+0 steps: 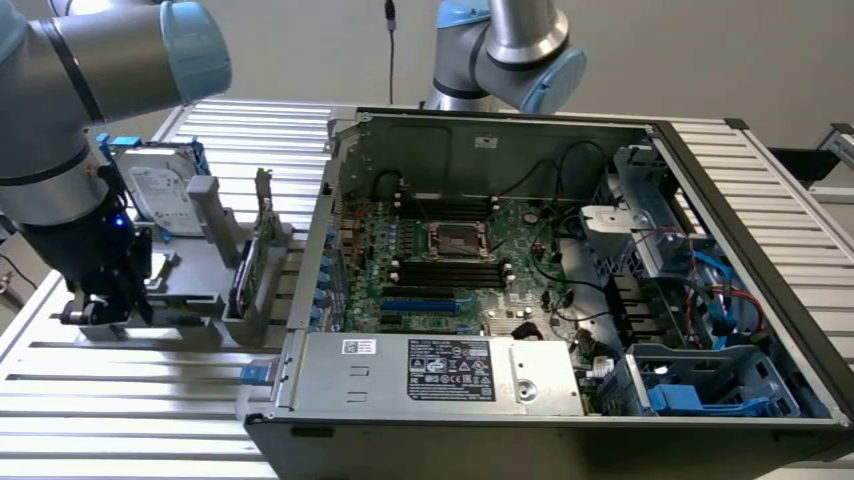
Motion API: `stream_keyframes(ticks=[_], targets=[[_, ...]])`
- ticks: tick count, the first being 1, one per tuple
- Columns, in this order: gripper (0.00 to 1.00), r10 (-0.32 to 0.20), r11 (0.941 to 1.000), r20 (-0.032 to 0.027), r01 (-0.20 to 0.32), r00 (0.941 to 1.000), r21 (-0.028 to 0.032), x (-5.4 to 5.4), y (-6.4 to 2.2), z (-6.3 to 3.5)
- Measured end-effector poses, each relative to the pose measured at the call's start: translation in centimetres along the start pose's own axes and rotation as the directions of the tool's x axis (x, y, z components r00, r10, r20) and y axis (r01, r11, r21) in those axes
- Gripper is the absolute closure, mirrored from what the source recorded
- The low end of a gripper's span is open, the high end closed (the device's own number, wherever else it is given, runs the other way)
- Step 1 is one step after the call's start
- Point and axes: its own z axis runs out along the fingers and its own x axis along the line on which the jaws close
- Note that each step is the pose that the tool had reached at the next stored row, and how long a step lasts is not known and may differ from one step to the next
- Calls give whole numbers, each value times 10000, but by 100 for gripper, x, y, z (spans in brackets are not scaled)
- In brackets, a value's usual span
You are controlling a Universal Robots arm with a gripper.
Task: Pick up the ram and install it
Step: 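Insert the ram into the slot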
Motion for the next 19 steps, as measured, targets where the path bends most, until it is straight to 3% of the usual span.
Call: stream_keyframes(ticks=[3,10,14,19], targets=[[86,-1,10000,-1,1,10000,-16,3,1,-90],[86,-2,10000,-1,2,10000,-72,11,-41,-404],[86,-2,10000,-1,2,10000,-81,16,-110,-587],[86,-3,10000,0,3,10000,-79,22,-255,-820]])
